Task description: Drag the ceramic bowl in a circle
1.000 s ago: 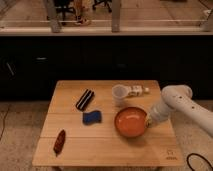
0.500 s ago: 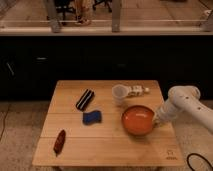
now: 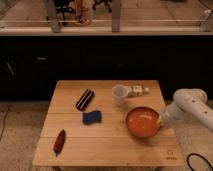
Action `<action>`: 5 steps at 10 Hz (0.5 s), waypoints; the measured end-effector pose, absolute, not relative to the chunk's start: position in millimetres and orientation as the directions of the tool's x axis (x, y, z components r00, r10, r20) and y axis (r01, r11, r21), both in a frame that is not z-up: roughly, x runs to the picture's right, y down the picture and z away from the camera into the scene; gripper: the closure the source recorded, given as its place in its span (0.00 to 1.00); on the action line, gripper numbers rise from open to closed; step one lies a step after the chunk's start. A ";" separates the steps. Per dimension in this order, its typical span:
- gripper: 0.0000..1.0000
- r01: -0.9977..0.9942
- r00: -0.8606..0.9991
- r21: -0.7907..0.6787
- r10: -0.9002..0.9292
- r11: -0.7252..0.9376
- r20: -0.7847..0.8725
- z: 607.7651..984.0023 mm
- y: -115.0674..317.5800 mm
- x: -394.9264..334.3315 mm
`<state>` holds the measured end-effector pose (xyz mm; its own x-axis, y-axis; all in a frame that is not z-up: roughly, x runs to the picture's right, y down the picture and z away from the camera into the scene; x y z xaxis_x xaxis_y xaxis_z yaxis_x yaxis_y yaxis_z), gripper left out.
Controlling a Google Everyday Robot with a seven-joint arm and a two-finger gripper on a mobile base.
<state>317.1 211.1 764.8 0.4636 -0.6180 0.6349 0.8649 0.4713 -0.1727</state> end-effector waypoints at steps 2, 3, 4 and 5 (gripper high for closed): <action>1.00 0.873 0.449 -0.166 -0.625 0.458 0.638 751.1 221.0 318.5; 1.00 0.877 0.443 -0.160 -0.630 0.454 0.638 748.9 221.5 316.7; 1.00 0.881 0.434 -0.154 -0.636 0.447 0.638 744.2 224.7 314.2; 1.00 0.884 0.430 -0.154 -0.636 0.441 0.641 741.0 228.2 313.0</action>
